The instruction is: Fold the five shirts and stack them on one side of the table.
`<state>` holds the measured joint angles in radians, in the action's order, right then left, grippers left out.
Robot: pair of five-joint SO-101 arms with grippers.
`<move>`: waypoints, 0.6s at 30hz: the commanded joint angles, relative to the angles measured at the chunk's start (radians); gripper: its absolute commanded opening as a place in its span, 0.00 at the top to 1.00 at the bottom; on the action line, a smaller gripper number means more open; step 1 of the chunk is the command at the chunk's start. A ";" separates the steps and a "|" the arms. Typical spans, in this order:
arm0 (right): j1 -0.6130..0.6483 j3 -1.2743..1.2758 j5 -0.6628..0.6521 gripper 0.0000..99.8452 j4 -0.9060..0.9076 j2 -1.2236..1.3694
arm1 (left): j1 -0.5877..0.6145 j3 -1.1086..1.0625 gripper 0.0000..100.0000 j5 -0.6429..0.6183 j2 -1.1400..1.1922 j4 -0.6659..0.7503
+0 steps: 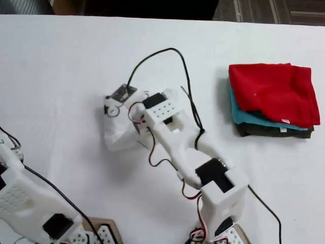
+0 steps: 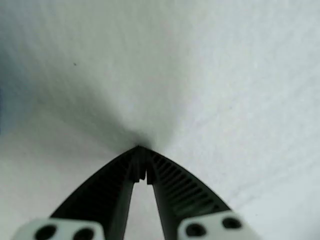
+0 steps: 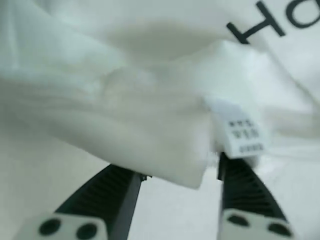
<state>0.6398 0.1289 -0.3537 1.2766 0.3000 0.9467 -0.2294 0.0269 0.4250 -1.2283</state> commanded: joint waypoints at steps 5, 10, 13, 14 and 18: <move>0.079 -0.040 0.009 0.72 0.018 -0.061 | -0.038 -0.027 0.97 -0.003 0.012 0.032; 0.104 -0.041 0.009 0.72 0.001 -0.056 | -0.038 -0.027 0.97 -0.003 0.012 0.032; 0.082 -0.038 0.009 0.72 -0.028 -0.050 | -0.038 -0.027 0.97 -0.003 0.012 0.032; 0.071 -0.037 0.009 0.72 -0.041 -0.050 | -0.038 -0.027 0.97 -0.003 0.012 0.032; 0.013 -0.040 0.008 0.76 -0.084 -0.050 | -0.038 -0.027 0.97 -0.003 0.012 0.032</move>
<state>0.6966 0.1289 -0.3521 1.2229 0.2984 0.9467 -0.2294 0.0269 0.4250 -1.2283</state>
